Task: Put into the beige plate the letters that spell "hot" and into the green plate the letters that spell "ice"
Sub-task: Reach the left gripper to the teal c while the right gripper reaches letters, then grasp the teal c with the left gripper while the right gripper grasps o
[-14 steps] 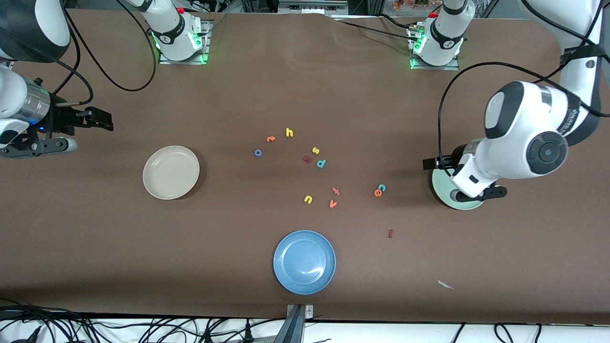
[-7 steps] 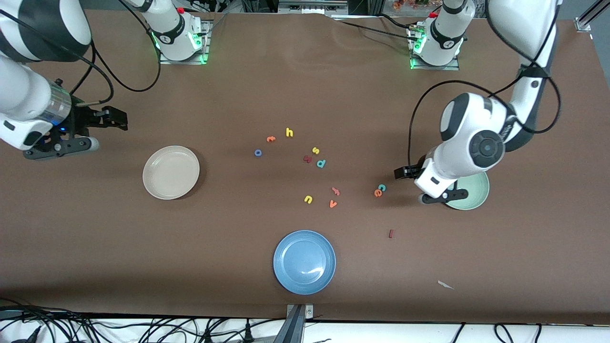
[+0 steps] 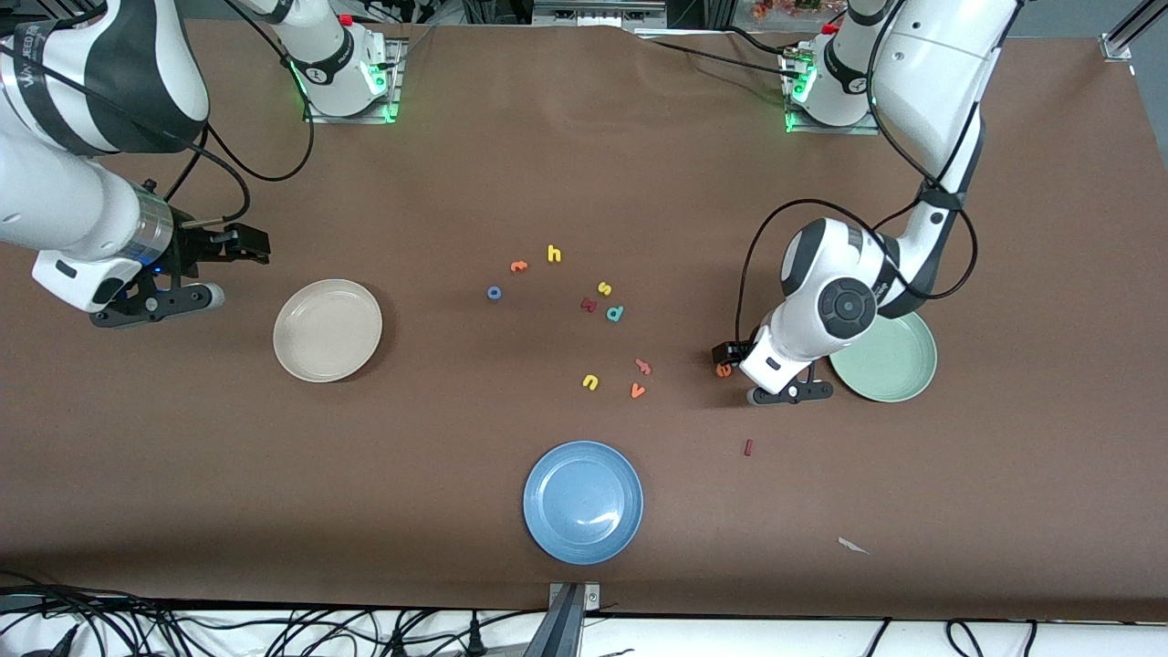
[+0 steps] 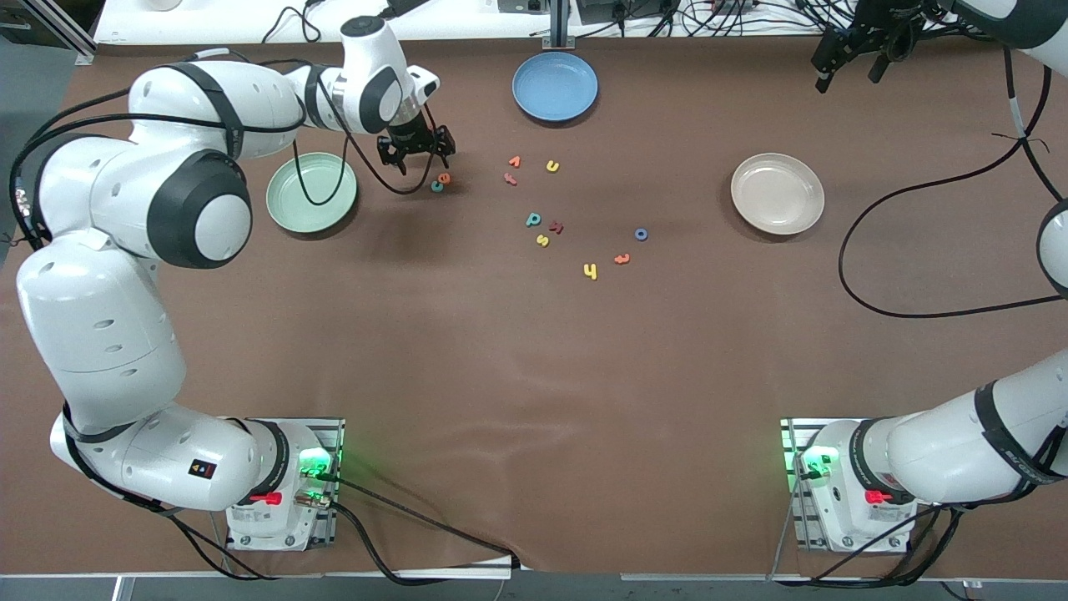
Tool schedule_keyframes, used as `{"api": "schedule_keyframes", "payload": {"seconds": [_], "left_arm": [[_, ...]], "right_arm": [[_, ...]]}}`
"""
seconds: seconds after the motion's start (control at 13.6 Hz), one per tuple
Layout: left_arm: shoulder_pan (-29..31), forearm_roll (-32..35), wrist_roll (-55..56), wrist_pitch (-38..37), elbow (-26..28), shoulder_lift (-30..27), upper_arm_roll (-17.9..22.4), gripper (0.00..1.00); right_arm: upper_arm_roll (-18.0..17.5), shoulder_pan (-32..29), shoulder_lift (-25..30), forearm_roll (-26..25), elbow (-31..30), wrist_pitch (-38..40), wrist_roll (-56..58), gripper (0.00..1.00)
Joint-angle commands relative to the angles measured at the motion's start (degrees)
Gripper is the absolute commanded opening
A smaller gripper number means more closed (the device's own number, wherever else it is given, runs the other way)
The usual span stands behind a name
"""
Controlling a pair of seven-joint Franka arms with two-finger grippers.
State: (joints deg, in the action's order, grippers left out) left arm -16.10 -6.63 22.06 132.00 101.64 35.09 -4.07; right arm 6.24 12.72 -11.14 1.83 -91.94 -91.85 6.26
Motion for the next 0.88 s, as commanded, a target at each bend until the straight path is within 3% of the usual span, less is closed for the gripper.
{"api": "schedule_keyframes", "payload": {"seconds": [0.0, 0.22, 0.52, 0.81], "left_arm": [[-1.03, -0.75, -0.79, 0.98, -0.66, 1.38, 0.56, 1.0], [-1.82, -0.84, -0.61, 0.98, -1.01, 2.44, 0.56, 0.98], [-1.91, -0.84, -0.08, 1.15, -1.1, 3.31, 0.56, 0.76], [-2.18, -0.84, 0.0, 1.24, -1.27, 4.1, 0.64, 0.76]], "right_arm": [[-1.74, -0.33, -0.55, 3.69, -1.65, -4.46, -1.16, 1.0], [-6.31, -0.42, -0.63, 4.23, -3.41, -6.76, -10.18, 1.0], [-11.85, -0.33, -1.34, 4.32, -8.24, -14.83, -19.24, 1.0], [-16.95, -0.24, -4.49, 4.23, -11.42, -23.18, -26.72, 1.0]]}}
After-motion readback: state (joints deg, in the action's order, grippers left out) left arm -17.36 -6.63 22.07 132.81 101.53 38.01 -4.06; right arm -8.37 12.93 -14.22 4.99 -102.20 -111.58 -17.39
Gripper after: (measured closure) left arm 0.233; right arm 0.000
